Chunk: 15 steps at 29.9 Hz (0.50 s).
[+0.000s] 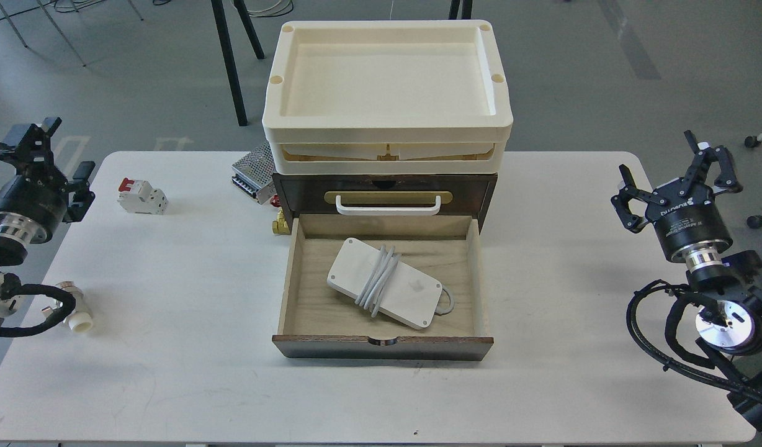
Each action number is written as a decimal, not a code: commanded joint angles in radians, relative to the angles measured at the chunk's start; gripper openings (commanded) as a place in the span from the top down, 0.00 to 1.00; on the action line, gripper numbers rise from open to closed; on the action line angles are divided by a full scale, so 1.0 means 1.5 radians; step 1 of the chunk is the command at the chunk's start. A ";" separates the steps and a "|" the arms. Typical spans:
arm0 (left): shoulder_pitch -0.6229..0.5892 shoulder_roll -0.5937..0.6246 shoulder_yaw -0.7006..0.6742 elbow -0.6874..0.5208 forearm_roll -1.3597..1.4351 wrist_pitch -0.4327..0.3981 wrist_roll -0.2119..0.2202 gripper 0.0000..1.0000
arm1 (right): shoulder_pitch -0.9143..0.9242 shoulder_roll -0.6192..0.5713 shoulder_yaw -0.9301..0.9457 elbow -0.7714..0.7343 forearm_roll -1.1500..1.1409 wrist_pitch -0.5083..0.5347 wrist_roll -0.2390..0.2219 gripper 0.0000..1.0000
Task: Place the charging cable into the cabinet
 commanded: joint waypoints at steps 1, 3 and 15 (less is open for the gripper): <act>-0.008 -0.013 -0.006 0.024 -0.001 -0.042 0.000 0.07 | -0.002 0.000 0.003 0.001 0.003 0.002 0.000 0.01; -0.015 -0.014 -0.004 0.025 0.000 -0.041 0.000 0.07 | -0.002 -0.001 0.004 0.002 0.004 0.003 0.000 0.01; -0.028 -0.041 0.006 0.027 0.003 -0.043 0.000 0.06 | -0.015 -0.001 0.040 0.000 0.007 0.057 0.001 0.01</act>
